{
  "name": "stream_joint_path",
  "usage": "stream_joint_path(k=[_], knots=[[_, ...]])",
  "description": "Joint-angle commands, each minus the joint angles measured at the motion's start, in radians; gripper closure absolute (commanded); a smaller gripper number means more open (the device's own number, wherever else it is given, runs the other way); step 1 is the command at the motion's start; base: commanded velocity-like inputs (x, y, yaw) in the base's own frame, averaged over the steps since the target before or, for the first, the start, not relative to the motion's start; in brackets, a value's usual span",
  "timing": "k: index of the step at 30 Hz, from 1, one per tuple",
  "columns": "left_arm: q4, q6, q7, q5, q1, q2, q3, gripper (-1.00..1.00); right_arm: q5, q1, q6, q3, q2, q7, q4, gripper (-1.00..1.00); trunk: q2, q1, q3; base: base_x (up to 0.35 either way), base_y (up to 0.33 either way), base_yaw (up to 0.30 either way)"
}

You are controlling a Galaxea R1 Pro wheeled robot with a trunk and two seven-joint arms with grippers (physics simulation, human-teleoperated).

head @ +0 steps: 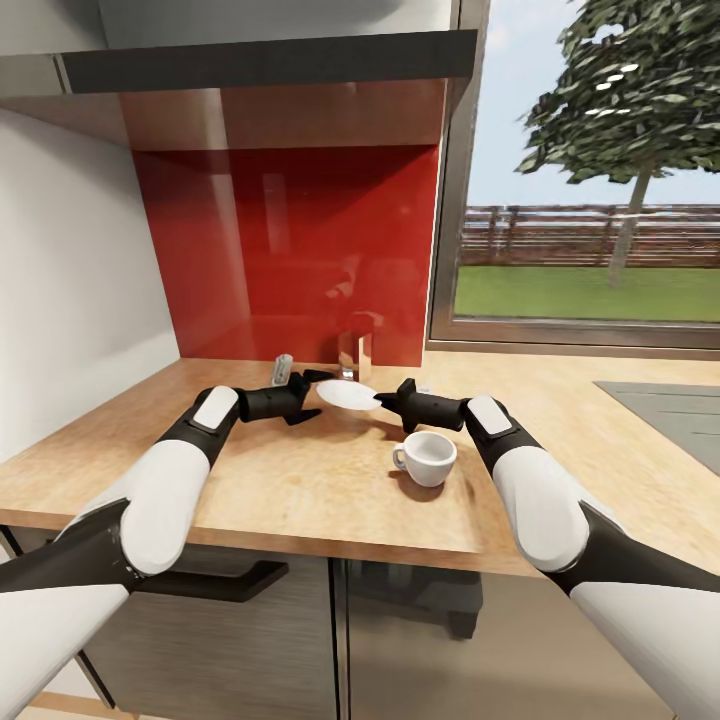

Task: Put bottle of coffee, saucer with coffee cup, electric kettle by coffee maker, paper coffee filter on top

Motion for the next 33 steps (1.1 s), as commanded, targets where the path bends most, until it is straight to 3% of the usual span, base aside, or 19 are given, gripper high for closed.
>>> stream_joint_path(k=[1,4,5,13,15,21,26,33], knots=[[-0.001,0.006,-0.004,-0.011,-0.001,-0.001,0.008,-1.00,0.040,0.000,0.003,-0.004,0.001,-0.010,0.003,1.00,0.000,0.000,-0.001,0.000,0.000,0.000],[-0.002,0.006,-0.005,-0.011,-0.001,0.005,0.008,-1.00,0.040,0.000,0.003,-0.004,0.001,-0.010,0.003,1.00,0.000,0.000,-0.001,0.000,0.000,0.000],[-0.003,0.007,-0.008,-0.011,-0.001,0.019,0.008,-1.00,0.040,0.000,0.003,-0.004,0.000,-0.010,0.003,1.00,0.000,0.000,-0.001,0.000,0.000,0.000],[-0.006,0.014,-0.018,-0.010,0.000,0.060,0.011,-1.00,0.040,0.000,0.002,-0.004,-0.001,-0.010,0.003,1.00,0.000,0.000,-0.001,0.000,0.000,0.000],[-0.007,0.015,-0.058,-0.009,-0.001,0.075,0.034,-1.00,0.040,0.000,0.002,-0.003,-0.001,-0.009,0.002,1.00,0.000,0.000,-0.001,0.000,0.000,0.000],[-0.012,0.016,-0.115,-0.010,-0.001,0.082,0.047,-1.00,0.040,0.000,0.002,-0.002,-0.002,-0.009,0.000,1.00,0.000,0.000,-0.001,0.000,0.000,0.000],[-0.044,0.046,-0.217,-0.011,-0.001,0.084,0.049,-1.00,0.040,-0.001,0.003,0.001,-0.005,-0.010,-0.004,1.00,0.000,0.000,-0.001,0.000,0.000,0.000],[-0.050,0.057,-0.236,-0.011,0.000,0.085,0.049,-1.00,0.040,-0.001,0.003,0.003,-0.010,-0.010,-0.017,1.00,0.000,0.000,-0.001,-0.037,0.000,0.000]])
